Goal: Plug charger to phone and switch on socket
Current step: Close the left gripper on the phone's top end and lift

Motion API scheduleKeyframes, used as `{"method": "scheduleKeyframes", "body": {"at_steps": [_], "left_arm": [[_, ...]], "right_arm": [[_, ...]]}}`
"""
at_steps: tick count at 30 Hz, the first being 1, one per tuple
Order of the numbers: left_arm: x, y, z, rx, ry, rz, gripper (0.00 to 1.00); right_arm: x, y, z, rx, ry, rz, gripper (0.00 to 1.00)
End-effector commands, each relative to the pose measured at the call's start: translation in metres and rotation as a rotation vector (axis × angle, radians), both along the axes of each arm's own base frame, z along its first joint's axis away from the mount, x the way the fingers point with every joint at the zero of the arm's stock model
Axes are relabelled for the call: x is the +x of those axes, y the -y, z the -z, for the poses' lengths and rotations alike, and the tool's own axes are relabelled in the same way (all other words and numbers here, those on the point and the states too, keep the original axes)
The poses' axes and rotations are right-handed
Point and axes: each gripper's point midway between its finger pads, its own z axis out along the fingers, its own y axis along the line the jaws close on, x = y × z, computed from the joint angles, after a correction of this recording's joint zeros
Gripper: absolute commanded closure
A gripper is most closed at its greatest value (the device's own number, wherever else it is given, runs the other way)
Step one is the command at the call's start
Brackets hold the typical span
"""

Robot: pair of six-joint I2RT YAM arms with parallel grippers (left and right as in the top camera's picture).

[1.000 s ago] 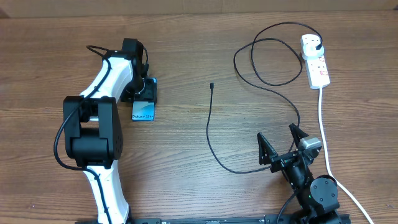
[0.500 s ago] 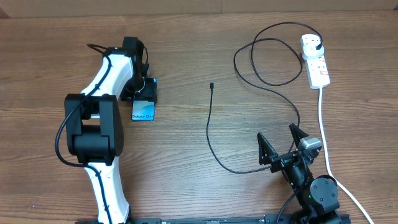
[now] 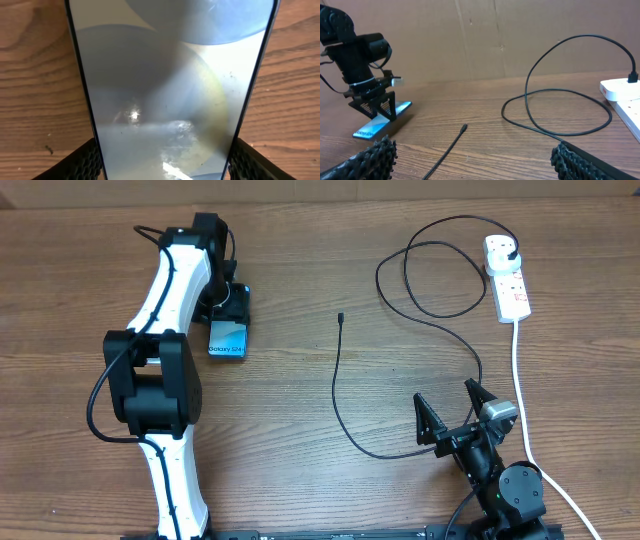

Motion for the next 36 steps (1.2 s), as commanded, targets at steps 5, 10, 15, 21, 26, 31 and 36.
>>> {"method": "scheduleKeyframes", "body": {"at_steps": [5, 10, 15, 21, 26, 31, 36], "left_arm": [[0.012, 0.005, -0.024, -0.014, 0.049, -0.004, 0.62], [0.013, 0.005, -0.026, -0.012, 0.053, -0.005, 0.96], [0.012, 0.004, -0.027, -0.008, 0.048, -0.018, 0.96], [0.012, -0.001, -0.043, 0.016, 0.054, -0.156, 0.96], [0.010, 0.011, -0.064, -0.057, 0.046, -0.268, 0.96], [-0.001, 0.038, -0.080, -0.211, -0.024, -0.335, 0.96], [-0.016, 0.073, -0.092, -0.415, -0.131, -0.341, 0.96]], "right_arm": [[0.000, -0.001, 0.001, 0.004, 0.004, -0.006, 0.00], [0.000, -0.001, 0.001, 0.004, 0.005, -0.006, 0.00], [0.000, -0.001, 0.001, 0.004, 0.004, -0.006, 0.00], [0.000, -0.001, 0.001, 0.004, 0.004, -0.006, 0.00], [0.000, -0.001, 0.001, 0.004, 0.004, -0.006, 0.00], [0.000, -0.001, 0.001, 0.004, 0.004, -0.006, 0.00], [0.000, -0.001, 0.001, 0.004, 0.004, -0.006, 0.00]]}}
